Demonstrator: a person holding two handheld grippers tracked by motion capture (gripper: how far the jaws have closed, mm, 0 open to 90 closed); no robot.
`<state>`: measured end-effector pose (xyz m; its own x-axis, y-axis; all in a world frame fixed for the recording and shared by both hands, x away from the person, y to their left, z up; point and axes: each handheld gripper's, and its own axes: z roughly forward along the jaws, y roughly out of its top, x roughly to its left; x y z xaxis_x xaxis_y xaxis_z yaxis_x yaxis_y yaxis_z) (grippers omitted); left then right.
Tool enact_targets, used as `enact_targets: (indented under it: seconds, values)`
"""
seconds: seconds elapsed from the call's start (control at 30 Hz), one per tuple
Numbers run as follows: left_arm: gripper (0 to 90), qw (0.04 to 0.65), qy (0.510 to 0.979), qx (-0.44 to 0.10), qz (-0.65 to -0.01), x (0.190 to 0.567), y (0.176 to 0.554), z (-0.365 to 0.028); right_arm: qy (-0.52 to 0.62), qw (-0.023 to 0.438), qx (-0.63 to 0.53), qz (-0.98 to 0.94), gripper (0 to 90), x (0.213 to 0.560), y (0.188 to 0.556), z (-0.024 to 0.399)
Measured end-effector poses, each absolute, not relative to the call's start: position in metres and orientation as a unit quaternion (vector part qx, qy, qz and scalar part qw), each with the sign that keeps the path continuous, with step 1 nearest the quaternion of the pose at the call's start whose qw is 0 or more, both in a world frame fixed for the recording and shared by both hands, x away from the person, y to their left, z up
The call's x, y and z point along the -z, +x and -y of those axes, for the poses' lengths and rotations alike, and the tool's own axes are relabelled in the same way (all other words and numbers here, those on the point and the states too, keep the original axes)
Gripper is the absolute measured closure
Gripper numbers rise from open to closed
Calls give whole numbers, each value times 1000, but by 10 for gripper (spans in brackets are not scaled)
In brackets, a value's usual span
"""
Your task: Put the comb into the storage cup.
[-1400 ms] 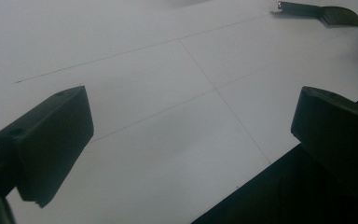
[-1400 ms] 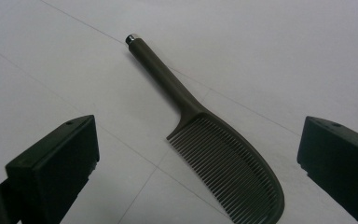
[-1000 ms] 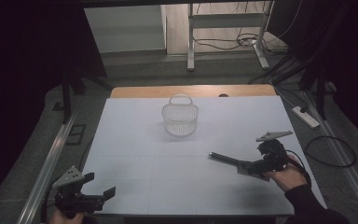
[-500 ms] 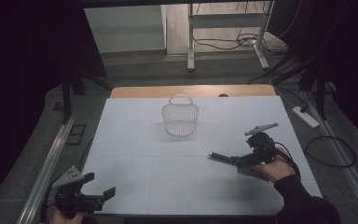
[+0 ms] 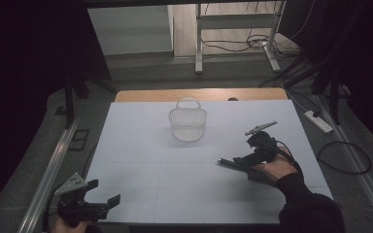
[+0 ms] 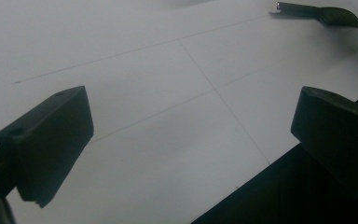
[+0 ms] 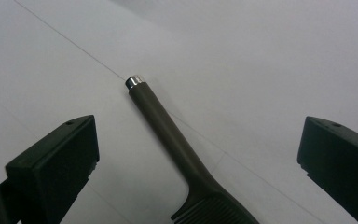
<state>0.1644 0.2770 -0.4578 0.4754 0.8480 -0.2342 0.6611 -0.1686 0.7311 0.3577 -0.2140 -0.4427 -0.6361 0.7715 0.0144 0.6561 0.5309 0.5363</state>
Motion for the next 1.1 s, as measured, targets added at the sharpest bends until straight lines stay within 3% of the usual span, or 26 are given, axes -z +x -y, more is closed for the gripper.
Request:
enact_targets:
  seconds: [0.33, 0.87, 0.9, 0.97, 1.1]
  values:
    - [0, 400, 757, -136, -498, 457, 163, -275, 410, 116, -245, -871, 0, 447, 371, 203]
    - [0, 406, 756, -124, -498, 458, 165, -276, 407, 102, -234, -877, 0, 452, 387, 183]
    - [0, 406, 756, -124, -498, 458, 165, -276, 405, 106, -230, -879, 67, 453, 388, 181]
    - [0, 406, 756, -123, -498, 458, 165, -277, 403, 109, -230, -879, 105, 453, 388, 181]
    - [0, 405, 757, -123, -497, 458, 165, -276, 382, 108, -234, -888, 391, 452, 388, 180]
